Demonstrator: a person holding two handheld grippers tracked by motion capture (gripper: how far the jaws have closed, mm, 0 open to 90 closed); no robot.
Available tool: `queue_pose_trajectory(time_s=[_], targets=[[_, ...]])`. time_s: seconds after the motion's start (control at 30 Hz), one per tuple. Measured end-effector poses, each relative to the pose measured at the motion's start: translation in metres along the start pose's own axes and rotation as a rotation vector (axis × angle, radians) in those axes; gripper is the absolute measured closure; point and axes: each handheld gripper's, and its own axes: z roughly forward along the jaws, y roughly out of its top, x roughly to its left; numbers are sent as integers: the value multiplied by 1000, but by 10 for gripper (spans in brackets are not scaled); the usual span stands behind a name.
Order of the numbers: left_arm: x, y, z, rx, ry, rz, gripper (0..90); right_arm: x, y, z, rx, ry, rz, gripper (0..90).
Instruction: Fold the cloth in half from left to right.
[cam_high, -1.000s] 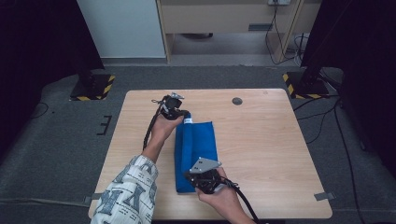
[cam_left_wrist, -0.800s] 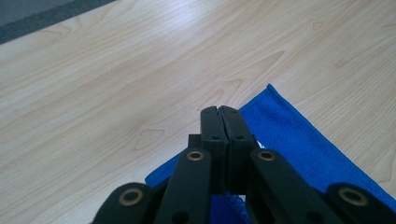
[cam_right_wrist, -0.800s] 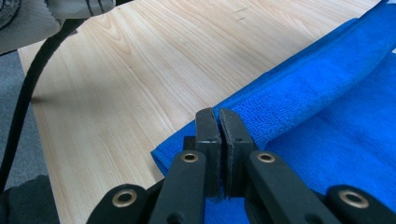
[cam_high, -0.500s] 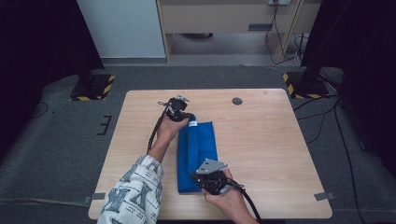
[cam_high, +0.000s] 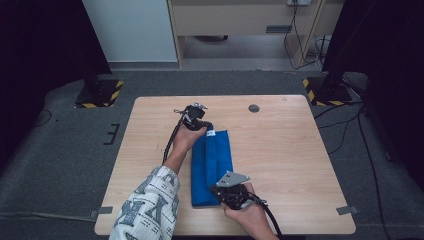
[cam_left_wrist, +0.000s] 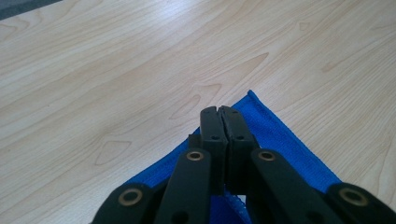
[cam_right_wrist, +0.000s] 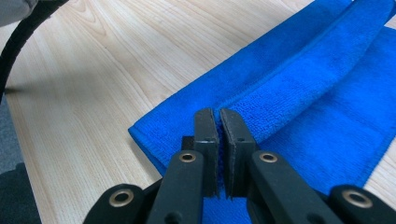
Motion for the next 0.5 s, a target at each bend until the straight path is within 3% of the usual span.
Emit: queue_pose_trajectory(time_s=[0.23, 0.5], targets=[[-6, -2, 11, 18, -21, 3, 879, -1, -9, 2, 27, -3, 8, 819], [-12, -3, 22, 19, -38, -17, 810, -17, -20, -5, 55, -38, 64, 646]])
